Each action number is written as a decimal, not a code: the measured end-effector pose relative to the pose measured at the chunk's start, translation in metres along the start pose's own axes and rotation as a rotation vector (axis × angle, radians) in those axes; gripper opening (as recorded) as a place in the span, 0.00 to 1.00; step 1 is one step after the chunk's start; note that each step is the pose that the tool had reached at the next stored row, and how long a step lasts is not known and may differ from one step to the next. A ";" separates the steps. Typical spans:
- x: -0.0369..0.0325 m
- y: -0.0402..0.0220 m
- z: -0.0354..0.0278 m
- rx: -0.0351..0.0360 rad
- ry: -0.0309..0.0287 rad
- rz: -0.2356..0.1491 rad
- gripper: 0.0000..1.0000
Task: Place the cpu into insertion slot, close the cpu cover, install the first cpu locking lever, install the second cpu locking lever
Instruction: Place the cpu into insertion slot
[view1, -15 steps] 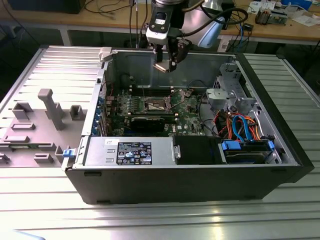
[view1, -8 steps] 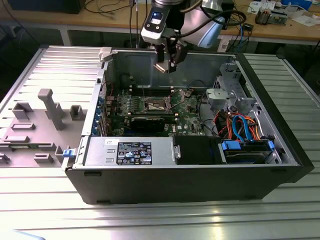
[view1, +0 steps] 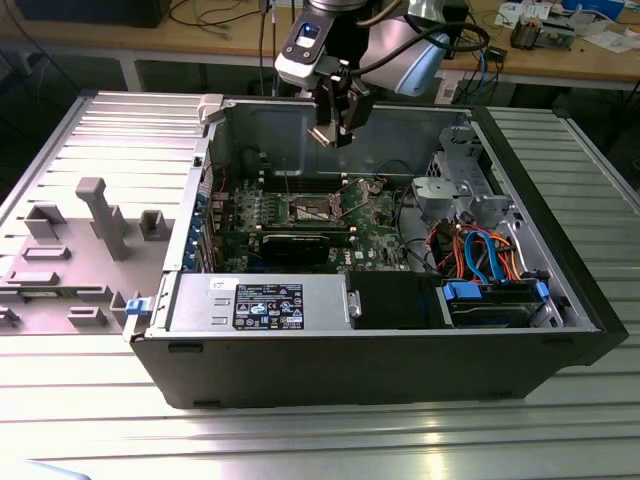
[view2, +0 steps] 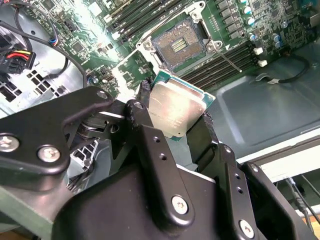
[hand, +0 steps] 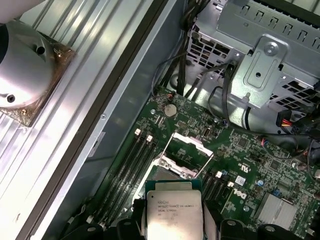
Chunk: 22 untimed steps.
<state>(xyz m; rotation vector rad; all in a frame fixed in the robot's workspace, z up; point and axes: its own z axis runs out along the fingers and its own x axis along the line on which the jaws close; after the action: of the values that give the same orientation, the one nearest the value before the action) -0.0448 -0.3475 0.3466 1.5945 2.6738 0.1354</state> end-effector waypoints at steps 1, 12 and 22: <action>0.0000 0.0000 0.0000 0.0000 0.0000 0.000 0.54; -0.0001 -0.0002 0.0012 -0.0029 -0.0114 0.130 0.54; -0.0001 -0.0003 0.0028 -0.0073 -0.0288 0.327 0.54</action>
<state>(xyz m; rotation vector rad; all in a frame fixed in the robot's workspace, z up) -0.0448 -0.3476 0.3437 2.0015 2.3669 0.1265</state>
